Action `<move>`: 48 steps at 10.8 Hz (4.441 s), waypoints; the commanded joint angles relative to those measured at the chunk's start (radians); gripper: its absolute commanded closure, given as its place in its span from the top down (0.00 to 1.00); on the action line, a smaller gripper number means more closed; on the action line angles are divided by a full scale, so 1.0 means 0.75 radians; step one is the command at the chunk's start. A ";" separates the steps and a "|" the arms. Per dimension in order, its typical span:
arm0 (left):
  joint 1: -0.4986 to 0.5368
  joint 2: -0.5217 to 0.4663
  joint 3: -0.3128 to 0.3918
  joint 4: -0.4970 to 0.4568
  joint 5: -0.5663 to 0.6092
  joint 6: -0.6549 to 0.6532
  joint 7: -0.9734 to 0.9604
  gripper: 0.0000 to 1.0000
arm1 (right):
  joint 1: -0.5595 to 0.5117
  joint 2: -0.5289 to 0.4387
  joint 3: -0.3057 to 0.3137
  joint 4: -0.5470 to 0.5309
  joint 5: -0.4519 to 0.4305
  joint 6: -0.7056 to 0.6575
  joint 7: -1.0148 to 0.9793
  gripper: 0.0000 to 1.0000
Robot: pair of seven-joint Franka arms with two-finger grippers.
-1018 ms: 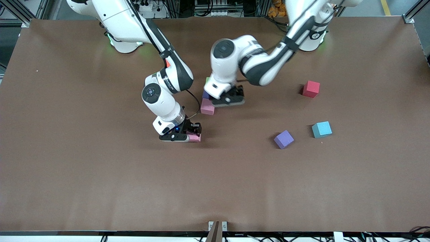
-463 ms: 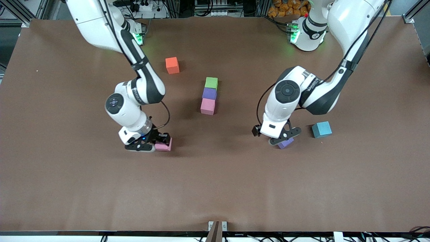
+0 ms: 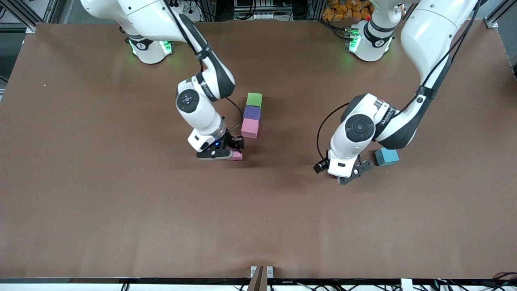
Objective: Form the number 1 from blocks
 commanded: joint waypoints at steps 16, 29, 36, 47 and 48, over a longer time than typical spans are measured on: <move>0.036 0.162 0.084 -0.019 0.142 0.036 -0.006 1.00 | 0.167 0.084 -0.007 -0.014 0.000 0.134 0.184 0.72; 0.023 0.058 -0.369 -0.015 -0.001 -0.282 -0.102 0.00 | -0.528 -0.391 0.066 0.117 -0.435 -0.668 0.000 1.00; -0.487 0.089 -0.521 -0.031 0.002 -0.268 -0.601 0.00 | -0.927 -0.572 0.328 0.306 -0.654 -1.068 0.011 1.00; -0.619 0.162 -0.440 -0.289 0.174 0.051 -0.417 0.00 | -1.097 -0.585 0.318 0.520 -0.532 -1.289 -0.120 1.00; -0.619 0.166 -0.431 -0.293 0.174 0.051 -0.417 0.00 | -1.095 -0.585 0.318 0.520 -0.532 -1.291 -0.127 1.00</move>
